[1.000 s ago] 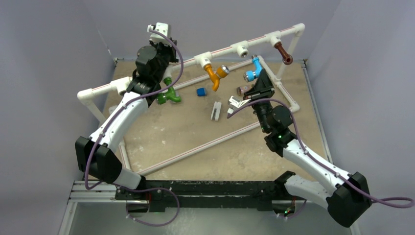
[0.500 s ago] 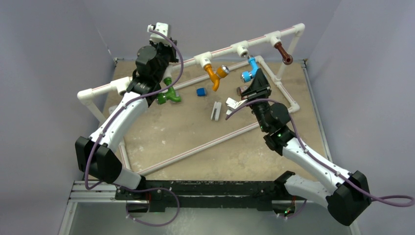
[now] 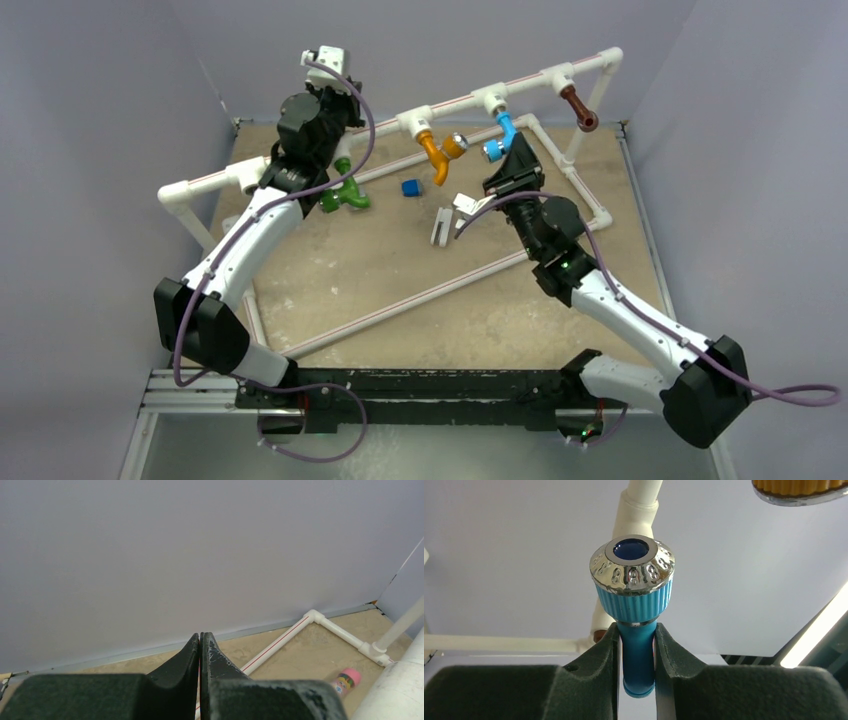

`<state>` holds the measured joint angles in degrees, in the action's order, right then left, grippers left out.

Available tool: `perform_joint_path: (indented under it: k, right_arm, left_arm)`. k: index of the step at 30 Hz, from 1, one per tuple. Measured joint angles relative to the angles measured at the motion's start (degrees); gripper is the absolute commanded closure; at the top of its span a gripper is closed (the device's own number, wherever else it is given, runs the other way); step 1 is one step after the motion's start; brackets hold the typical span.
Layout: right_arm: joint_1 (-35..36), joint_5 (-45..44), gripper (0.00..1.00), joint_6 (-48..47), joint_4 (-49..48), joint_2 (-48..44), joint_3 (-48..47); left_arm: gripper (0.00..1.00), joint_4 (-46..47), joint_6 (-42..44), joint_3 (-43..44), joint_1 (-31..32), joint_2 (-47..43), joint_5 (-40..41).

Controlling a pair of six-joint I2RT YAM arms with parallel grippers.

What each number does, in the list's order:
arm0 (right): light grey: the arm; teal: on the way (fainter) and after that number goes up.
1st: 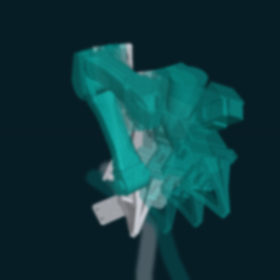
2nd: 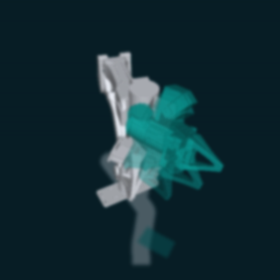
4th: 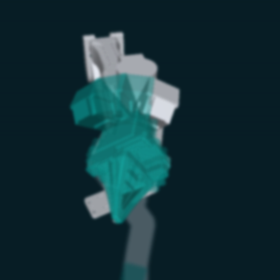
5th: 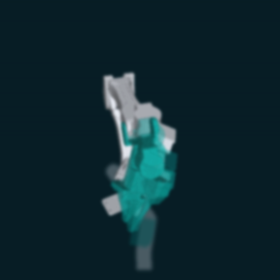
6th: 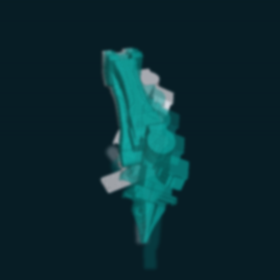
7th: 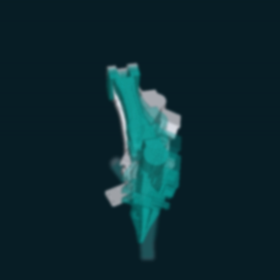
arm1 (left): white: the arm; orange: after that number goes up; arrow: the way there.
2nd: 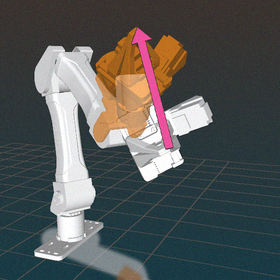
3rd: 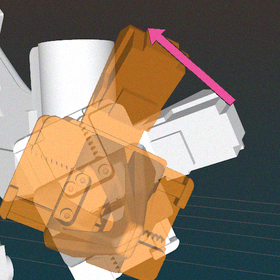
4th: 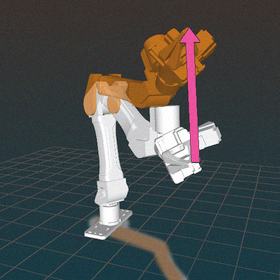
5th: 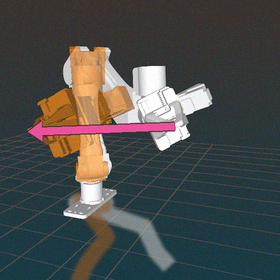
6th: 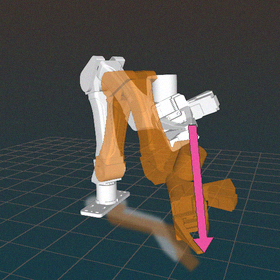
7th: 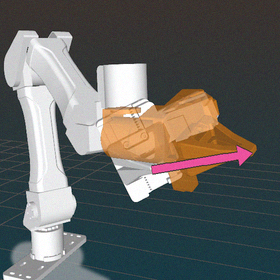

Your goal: Install the water faucets

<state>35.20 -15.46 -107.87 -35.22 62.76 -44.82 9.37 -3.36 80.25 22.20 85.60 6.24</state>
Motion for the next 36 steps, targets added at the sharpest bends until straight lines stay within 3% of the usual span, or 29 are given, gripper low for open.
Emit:
perform_joint_path:
  k: [20, 36]
  right_arm:
    - [0.04, -0.02, 1.00, 8.48, 16.79, 1.07, -10.27]
    - [0.04, 0.63, 1.00, 22.43, 15.43, 1.40, -10.84]
  left_arm:
    - [1.00, 0.87, -0.02, 0.11, 0.02, 0.02, 0.17]
    - [1.00, 1.18, -0.02, 0.04, 0.00, 0.04, 0.37]
